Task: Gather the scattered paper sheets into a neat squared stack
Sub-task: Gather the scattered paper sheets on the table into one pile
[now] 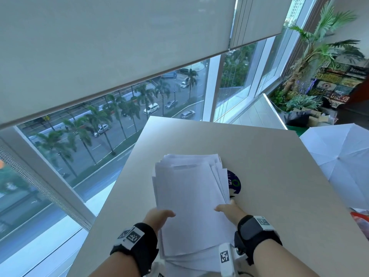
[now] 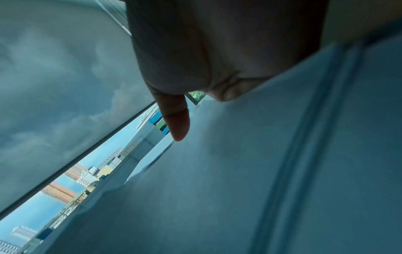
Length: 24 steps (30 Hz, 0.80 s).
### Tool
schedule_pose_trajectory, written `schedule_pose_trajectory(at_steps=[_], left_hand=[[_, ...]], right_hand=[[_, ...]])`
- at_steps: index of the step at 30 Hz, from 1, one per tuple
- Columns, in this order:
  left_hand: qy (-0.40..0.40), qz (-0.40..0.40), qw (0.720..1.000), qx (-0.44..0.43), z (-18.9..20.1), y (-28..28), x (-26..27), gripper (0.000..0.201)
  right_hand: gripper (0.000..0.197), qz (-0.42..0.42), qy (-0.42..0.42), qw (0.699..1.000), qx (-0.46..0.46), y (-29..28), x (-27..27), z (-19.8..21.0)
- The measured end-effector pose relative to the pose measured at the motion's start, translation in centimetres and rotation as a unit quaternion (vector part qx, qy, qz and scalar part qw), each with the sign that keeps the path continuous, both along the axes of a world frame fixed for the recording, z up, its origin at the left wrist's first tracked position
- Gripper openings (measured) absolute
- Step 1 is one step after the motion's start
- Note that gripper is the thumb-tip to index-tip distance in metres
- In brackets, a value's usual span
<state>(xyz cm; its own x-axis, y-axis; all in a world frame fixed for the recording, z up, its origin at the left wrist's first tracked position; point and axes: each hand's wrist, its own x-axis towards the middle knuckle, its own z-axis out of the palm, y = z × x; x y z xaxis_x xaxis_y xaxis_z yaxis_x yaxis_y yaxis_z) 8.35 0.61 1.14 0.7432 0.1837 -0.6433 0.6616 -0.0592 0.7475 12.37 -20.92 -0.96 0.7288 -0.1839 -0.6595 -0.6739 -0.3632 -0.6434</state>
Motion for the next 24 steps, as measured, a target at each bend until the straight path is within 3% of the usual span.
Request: schedule_pose_trajectory(at_steps=[3, 6, 11, 15, 20, 24], left_hand=[[-0.034, 0.013, 0.999, 0.015, -0.2, -0.1, 0.5, 0.058], [-0.038, 0.024, 0.999, -0.028, -0.1, -0.4, 0.7, 0.050], [-0.014, 0.017, 0.995, -0.102, 0.4, -0.4, 0.3, 0.010], [-0.033, 0.025, 0.993, -0.109, -0.3, -0.1, 0.1, 0.020], [-0.031, 0.033, 0.996, -0.072, -0.8, -0.2, 0.4, 0.036], [-0.035, 0.023, 0.994, -0.105, -0.4, 0.0, 0.1, 0.030]], right_hand=[[0.072, 0.020, 0.011, 1.000, -0.016, 0.1, -0.4, -0.3], [0.076, 0.015, 0.007, 1.000, -0.026, 0.6, -0.2, -0.3], [0.072, 0.014, -0.008, 0.998, -0.056, 0.9, 0.0, 0.2], [0.071, -0.002, -0.013, 0.999, -0.032, 0.7, -0.2, 0.1], [0.069, 0.031, -0.005, 0.993, -0.111, 0.8, -0.1, 0.5], [0.048, 0.035, -0.022, 0.998, -0.055, 0.5, 0.3, 1.1]])
